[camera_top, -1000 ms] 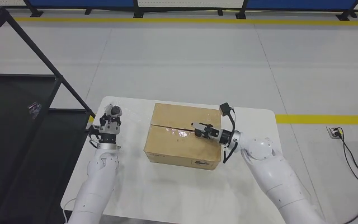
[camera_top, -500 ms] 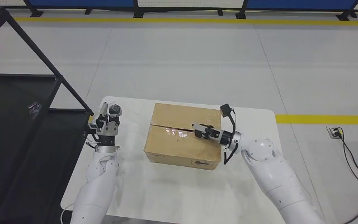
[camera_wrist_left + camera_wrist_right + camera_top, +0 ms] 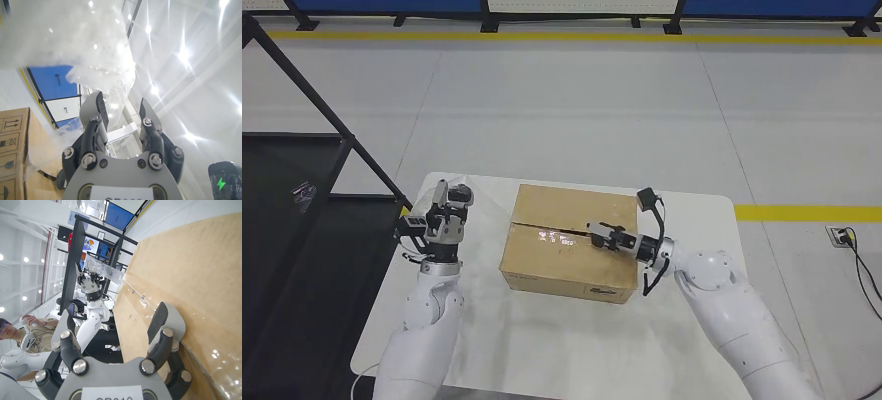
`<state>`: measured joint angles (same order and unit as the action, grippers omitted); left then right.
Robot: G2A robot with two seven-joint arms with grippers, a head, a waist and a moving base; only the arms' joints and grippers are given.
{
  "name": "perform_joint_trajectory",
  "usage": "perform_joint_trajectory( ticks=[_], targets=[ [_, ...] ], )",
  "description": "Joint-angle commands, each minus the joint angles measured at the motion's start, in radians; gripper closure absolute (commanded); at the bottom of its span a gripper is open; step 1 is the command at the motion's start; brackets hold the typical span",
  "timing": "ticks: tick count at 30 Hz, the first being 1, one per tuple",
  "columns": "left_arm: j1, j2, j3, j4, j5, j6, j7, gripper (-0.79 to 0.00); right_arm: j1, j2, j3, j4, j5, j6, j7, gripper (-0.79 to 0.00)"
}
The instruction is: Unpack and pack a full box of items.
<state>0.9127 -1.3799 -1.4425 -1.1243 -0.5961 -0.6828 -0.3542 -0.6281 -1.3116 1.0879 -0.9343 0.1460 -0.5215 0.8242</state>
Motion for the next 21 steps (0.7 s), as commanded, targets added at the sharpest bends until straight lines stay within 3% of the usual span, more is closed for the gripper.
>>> perform_joint_trajectory(
  ticks=[1, 15, 21],
  targets=[
    [-0.002, -0.002, 0.006, -0.008, 0.013, 0.009, 0.012, -0.449, -0.004, 0.002, 0.003, -0.001, 0.001, -0.002, 0.001, -0.785],
    [-0.064, -0.018, 0.070, 0.029, 0.085, 0.055, 0.051, -0.453, -0.029, 0.013, 0.031, 0.011, 0.021, -0.030, 0.008, -0.785],
    [-0.076, -0.019, 0.058, 0.066, 0.074, 0.051, 0.047, -0.434, -0.027, 0.015, 0.033, 0.014, 0.025, -0.030, 0.010, -0.785]
  ],
)
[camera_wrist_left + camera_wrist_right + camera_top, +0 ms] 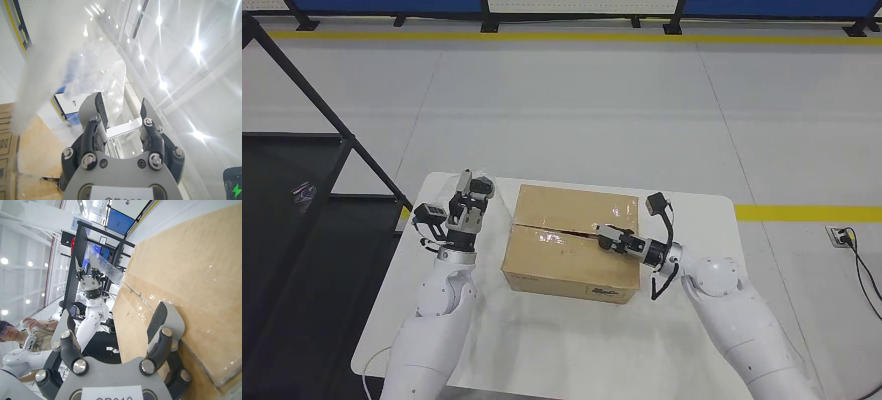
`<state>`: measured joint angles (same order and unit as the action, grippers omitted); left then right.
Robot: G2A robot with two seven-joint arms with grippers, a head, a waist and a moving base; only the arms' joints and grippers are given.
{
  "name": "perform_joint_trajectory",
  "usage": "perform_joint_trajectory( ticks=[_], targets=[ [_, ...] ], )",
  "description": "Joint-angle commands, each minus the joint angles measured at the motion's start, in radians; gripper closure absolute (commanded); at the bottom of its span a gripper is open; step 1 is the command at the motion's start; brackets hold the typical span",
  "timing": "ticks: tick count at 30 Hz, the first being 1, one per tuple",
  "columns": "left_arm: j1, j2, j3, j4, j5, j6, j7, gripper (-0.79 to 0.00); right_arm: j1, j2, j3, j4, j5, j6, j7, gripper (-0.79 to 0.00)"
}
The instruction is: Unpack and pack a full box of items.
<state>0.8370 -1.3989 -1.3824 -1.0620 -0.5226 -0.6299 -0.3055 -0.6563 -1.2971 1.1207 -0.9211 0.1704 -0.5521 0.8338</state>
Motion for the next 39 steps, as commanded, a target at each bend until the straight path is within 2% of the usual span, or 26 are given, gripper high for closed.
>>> perform_joint_trajectory(
  ticks=[1, 7, 12, 16, 22, 24, 25, 27, 29, 31, 33, 34, 39],
  targets=[
    [0.000, 0.001, -0.005, 0.007, 0.000, -0.004, -0.005, -0.409, 0.003, 0.000, 0.000, 0.002, 0.001, 0.001, 0.001, -0.785],
    [0.019, 0.005, -0.016, -0.002, 0.047, -0.045, -0.015, -0.391, 0.023, -0.004, -0.012, 0.015, 0.006, 0.006, 0.005, -0.785],
    [0.039, 0.010, -0.045, 0.022, 0.071, -0.053, 0.023, -0.443, 0.035, -0.007, -0.020, 0.030, 0.009, -0.001, 0.005, -0.785],
    [0.042, 0.018, -0.081, 0.095, 0.069, -0.024, 0.033, -0.437, 0.041, -0.008, -0.021, 0.042, 0.012, -0.006, 0.007, -0.785],
    [0.017, 0.022, -0.107, 0.261, 0.002, 0.049, -0.012, -0.462, 0.056, -0.011, -0.028, 0.059, 0.020, -0.006, 0.010, -0.785],
    [0.015, 0.020, -0.105, 0.305, -0.011, 0.056, -0.026, -0.499, 0.064, -0.013, -0.033, 0.066, 0.020, -0.003, 0.011, -0.785],
    [0.013, 0.019, -0.104, 0.321, -0.018, 0.059, -0.033, -0.542, 0.068, -0.015, -0.036, 0.070, 0.022, -0.002, 0.012, -0.785],
    [0.009, 0.015, -0.099, 0.353, -0.044, 0.074, -0.050, -0.539, 0.077, -0.018, -0.043, 0.079, 0.023, 0.000, 0.012, -0.785],
    [0.008, 0.014, -0.096, 0.367, -0.047, 0.074, -0.060, -0.579, 0.083, -0.020, -0.048, 0.086, 0.024, 0.001, 0.012, -0.785],
    [0.006, 0.011, -0.089, 0.377, -0.055, 0.086, -0.073, -0.665, 0.090, -0.023, -0.053, 0.093, 0.026, -0.001, 0.013, -0.785],
    [0.008, 0.010, -0.084, 0.378, -0.049, 0.089, -0.088, -0.690, 0.097, -0.025, -0.057, 0.101, 0.028, 0.000, 0.014, -0.785],
    [0.010, 0.010, -0.079, 0.376, -0.041, 0.093, -0.097, -0.776, 0.100, -0.026, -0.059, 0.104, 0.028, -0.002, 0.015, -0.785],
    [0.015, 0.016, -0.064, 0.358, 0.009, 0.184, -0.147, -0.785, 0.109, -0.030, -0.065, 0.119, 0.031, -0.008, 0.015, -0.785]
  ],
)
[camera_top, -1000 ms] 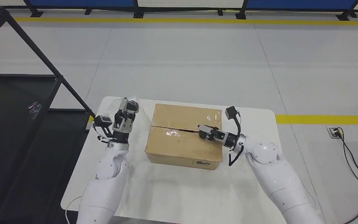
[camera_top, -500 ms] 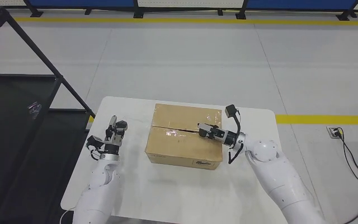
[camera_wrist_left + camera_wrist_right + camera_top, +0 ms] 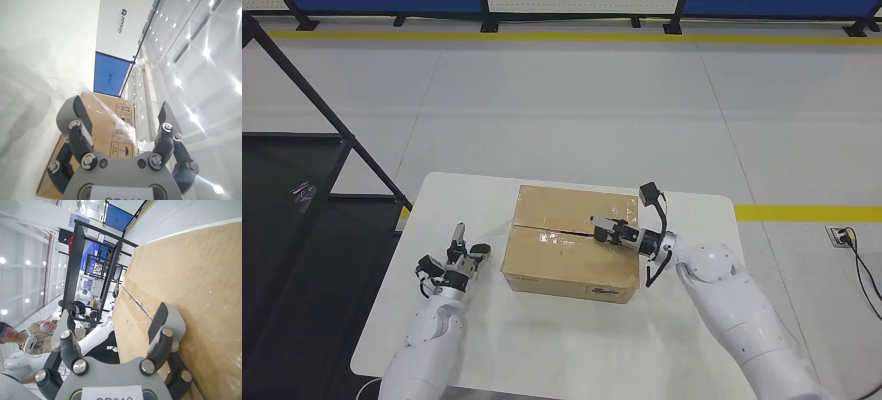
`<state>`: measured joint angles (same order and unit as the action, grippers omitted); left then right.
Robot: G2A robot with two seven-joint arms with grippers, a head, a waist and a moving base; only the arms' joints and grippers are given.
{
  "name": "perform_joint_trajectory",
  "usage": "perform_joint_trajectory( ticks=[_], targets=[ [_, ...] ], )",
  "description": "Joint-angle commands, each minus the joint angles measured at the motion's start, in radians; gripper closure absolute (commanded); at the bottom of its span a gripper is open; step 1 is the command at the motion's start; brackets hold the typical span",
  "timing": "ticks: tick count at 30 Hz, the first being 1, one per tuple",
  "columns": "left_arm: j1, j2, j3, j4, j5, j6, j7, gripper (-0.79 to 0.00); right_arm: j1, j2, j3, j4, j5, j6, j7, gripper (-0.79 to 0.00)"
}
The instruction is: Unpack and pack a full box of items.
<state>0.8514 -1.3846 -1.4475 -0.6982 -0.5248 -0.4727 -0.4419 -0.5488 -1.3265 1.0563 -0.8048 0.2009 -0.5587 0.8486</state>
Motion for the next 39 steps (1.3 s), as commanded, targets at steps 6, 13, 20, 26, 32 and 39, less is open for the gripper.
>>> perform_joint_trajectory(
  ticks=[6, 13, 20, 26, 32, 39],
  targets=[
    [-0.014, 0.006, 0.011, -0.016, 0.044, 0.112, -0.014, -0.785, 0.007, -0.003, -0.005, 0.010, -0.001, -0.005, -0.001, -0.785],
    [-0.099, -0.004, 0.007, 0.063, -0.053, 0.209, -0.050, -0.785, 0.013, -0.006, -0.009, 0.015, -0.004, -0.003, -0.002, -0.785],
    [-0.183, -0.008, 0.010, 0.150, -0.089, 0.271, -0.108, -0.785, 0.008, -0.004, -0.006, 0.006, -0.009, 0.001, -0.007, -0.785],
    [-0.249, -0.020, 0.013, 0.205, -0.130, 0.259, -0.129, -0.785, 0.007, -0.005, -0.008, -0.005, -0.015, 0.008, -0.009, -0.785],
    [-0.299, -0.035, -0.005, 0.251, -0.227, 0.198, -0.173, -0.785, 0.004, -0.006, -0.010, -0.008, -0.017, 0.011, -0.011, -0.785],
    [-0.299, -0.042, -0.028, 0.254, -0.307, 0.085, -0.295, -0.785, -0.003, -0.004, -0.004, -0.015, -0.023, 0.014, -0.018, -0.785]
  ],
)
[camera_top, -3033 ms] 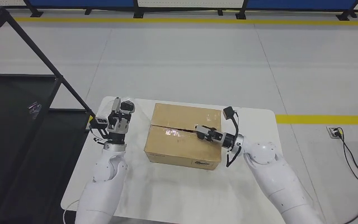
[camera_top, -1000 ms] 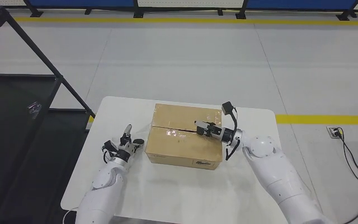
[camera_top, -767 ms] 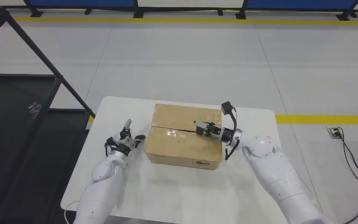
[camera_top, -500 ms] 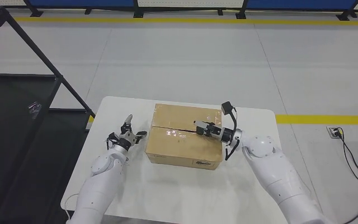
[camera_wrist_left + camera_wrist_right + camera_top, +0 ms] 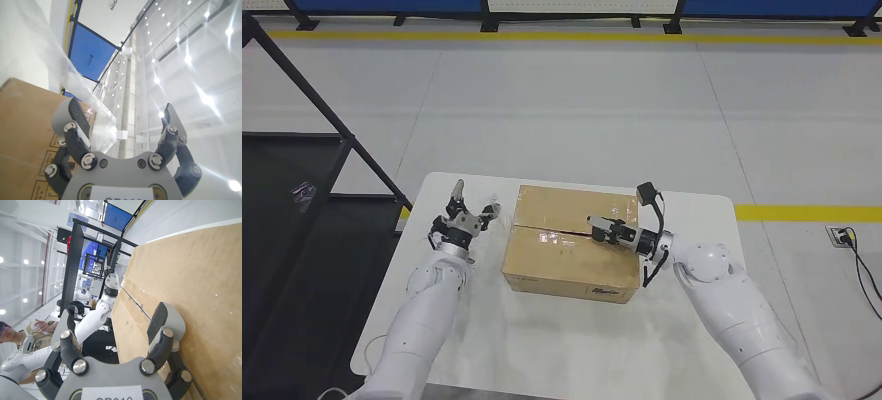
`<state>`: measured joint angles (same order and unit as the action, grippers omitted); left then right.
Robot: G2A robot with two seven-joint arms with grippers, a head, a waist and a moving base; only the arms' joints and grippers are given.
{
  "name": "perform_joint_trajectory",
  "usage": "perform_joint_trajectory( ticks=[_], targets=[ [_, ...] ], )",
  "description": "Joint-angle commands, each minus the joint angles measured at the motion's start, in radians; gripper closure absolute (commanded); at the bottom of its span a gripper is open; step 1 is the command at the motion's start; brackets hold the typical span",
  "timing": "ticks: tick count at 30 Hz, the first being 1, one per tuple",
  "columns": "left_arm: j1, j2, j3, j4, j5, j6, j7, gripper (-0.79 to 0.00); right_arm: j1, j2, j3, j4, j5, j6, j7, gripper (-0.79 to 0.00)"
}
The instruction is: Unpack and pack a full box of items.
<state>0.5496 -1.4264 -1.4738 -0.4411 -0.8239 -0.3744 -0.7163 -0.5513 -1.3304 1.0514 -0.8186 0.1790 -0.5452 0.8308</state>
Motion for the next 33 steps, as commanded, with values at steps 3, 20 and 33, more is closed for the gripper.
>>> perform_joint_trajectory(
  ticks=[3, 20, 33],
  targets=[
    [0.017, -0.002, -0.013, -0.018, -0.038, -0.071, -0.079, -0.785, -0.001, 0.001, 0.002, -0.009, -0.005, 0.006, 0.000, -0.785],
    [0.061, 0.000, 0.024, -0.070, 0.089, -0.137, -0.071, -0.785, -0.007, 0.002, 0.003, -0.024, -0.010, 0.007, 0.001, -0.785],
    [0.182, 0.103, -0.072, -0.166, 0.325, -0.033, 0.000, -0.785, -0.022, 0.007, 0.016, -0.027, -0.006, 0.000, 0.005, -0.785]
  ],
)
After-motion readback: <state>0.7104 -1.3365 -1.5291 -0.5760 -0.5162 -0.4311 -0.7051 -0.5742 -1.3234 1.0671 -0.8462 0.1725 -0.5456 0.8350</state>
